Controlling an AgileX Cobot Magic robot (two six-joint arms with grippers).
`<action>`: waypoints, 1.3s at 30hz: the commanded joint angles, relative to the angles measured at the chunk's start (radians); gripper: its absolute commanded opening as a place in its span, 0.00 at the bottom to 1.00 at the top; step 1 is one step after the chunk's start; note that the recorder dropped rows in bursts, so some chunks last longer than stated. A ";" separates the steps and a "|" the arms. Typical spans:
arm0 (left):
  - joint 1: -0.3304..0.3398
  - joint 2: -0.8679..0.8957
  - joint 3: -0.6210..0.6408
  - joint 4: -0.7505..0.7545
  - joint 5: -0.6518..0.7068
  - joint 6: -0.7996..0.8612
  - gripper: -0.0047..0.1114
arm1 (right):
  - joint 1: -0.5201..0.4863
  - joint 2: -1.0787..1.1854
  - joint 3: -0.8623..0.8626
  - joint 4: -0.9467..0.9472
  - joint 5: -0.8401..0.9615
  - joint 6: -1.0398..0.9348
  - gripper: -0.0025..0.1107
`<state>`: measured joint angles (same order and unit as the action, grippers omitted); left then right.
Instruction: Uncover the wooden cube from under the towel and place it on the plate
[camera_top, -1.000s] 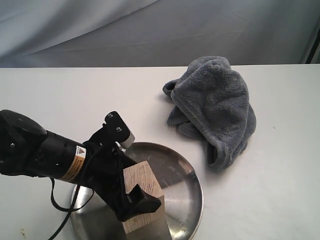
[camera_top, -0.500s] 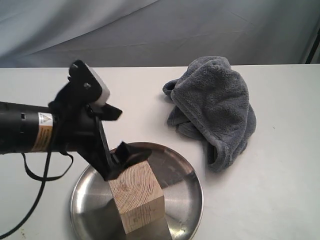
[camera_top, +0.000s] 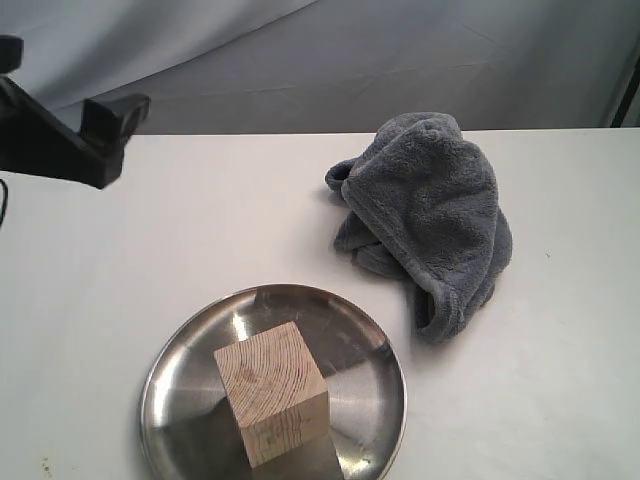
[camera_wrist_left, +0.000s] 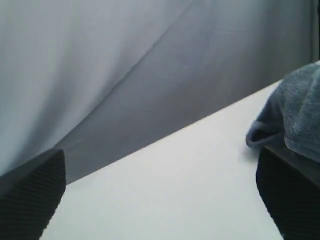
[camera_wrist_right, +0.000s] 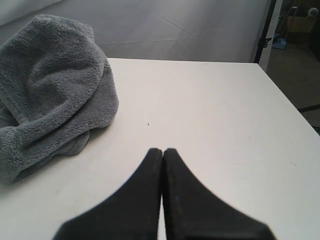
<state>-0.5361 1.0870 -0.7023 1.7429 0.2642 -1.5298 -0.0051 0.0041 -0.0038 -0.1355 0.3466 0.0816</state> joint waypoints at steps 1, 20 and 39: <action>-0.004 -0.114 -0.001 -0.005 0.031 -0.063 0.84 | -0.005 -0.004 0.004 0.000 -0.003 0.008 0.02; -0.004 -0.526 0.130 -0.013 -0.151 -0.091 0.04 | -0.005 -0.004 0.004 0.000 -0.003 0.008 0.02; -0.004 -0.541 0.133 -0.035 -0.185 -0.091 0.04 | -0.005 -0.004 0.004 0.000 -0.003 0.008 0.02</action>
<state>-0.5361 0.5511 -0.5742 1.7153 0.0983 -1.6112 -0.0051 0.0041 -0.0038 -0.1355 0.3466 0.0816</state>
